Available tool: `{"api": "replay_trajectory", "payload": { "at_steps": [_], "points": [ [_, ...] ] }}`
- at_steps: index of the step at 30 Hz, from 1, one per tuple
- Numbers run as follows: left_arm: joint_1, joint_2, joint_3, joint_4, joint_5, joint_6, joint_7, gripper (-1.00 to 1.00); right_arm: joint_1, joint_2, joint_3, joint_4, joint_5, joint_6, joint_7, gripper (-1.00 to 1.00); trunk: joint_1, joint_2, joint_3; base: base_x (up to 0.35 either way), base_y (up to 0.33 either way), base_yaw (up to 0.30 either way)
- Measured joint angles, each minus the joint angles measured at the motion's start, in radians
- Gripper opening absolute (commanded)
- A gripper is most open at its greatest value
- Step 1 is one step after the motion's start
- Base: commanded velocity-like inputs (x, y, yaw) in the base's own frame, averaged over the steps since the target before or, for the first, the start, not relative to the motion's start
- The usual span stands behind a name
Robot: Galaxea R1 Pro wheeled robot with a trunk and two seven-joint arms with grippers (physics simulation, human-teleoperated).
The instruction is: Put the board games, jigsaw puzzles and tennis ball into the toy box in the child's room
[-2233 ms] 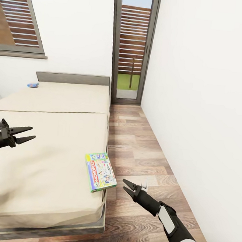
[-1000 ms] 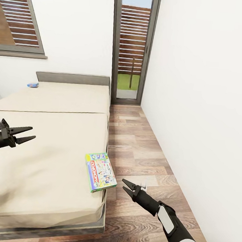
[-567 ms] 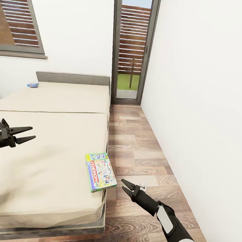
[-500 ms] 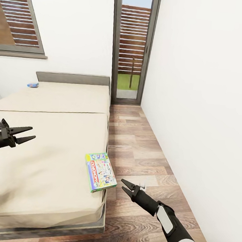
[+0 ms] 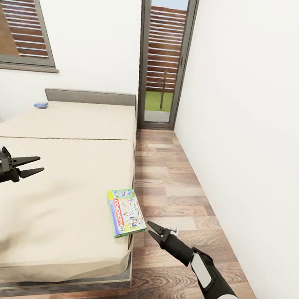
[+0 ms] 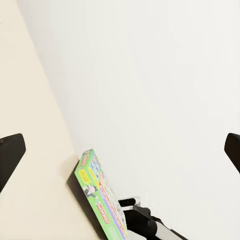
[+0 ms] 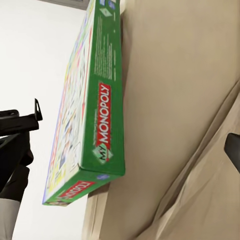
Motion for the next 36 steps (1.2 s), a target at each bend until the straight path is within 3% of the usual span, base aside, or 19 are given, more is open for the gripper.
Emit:
{"api": "replay_trajectory", "payload": {
  "at_steps": [10, 21, 27, 36],
  "points": [
    [-0.001, 0.0, 0.0, 0.0, 0.0, 0.0, 0.0, 1.0, -0.002, 0.015, 0.003, -0.003, 0.002, 0.002, -0.005, 1.0, 0.0, 0.0, 0.0, 0.0, 0.023, 0.0],
    [0.0, 0.0, 0.0, 0.0, 0.0, 0.0, 0.0, 1.0, -0.002, 0.02, 0.003, -0.003, 0.002, 0.001, -0.005, 1.0, 0.0, 0.0, 0.0, 0.0, 0.187, 0.0],
    [0.0, 0.0, 0.0, 0.0, 0.0, 0.0, 0.0, 1.0, -0.002, 0.005, 0.0, -0.003, 0.0, -0.003, -0.003, 1.0, 0.0, 0.0, 0.0, 0.0, 0.066, 0.0],
    [0.001, 0.0, 0.0, 0.0, 0.0, 0.0, 0.0, 1.0, -0.002, 0.002, 0.0, -0.003, -0.001, -0.003, -0.003, 1.0, 0.0, 0.0, 0.0, 0.0, 0.018, 0.0]
  ]
}}
